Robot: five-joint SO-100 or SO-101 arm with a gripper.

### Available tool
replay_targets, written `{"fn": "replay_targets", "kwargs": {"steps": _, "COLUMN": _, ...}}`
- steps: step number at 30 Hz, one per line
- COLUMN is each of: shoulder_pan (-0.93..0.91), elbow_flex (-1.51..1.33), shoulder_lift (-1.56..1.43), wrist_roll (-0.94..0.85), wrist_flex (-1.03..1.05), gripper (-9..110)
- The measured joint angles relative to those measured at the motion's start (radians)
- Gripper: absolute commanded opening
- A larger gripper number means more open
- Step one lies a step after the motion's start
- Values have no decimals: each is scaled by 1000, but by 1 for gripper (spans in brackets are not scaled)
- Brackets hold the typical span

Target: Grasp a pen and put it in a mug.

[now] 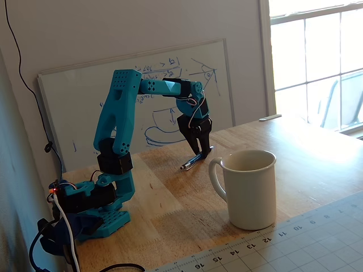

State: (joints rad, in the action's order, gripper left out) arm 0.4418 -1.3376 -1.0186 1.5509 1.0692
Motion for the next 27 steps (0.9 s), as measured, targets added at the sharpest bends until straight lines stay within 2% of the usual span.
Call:
{"fn": "replay_targets", "kwargs": {"steps": 9, "shoulder_pan": -5, "elbow_flex": 0, "shoulder_lift": -31, "wrist_roll": 0, "wrist_flex": 0, "gripper": 2}}
{"fn": "replay_targets", "kwargs": {"steps": 20, "shoulder_pan": -48, "elbow_flex": 0, "shoulder_lift": -282, "wrist_roll": 0, "wrist_flex": -2, "gripper": 2}}
{"fn": "replay_targets", "kwargs": {"steps": 27, "shoulder_pan": -46, "elbow_flex": -6, "shoulder_lift": -428, "wrist_roll": 0, "wrist_flex": -144, "gripper": 2}}
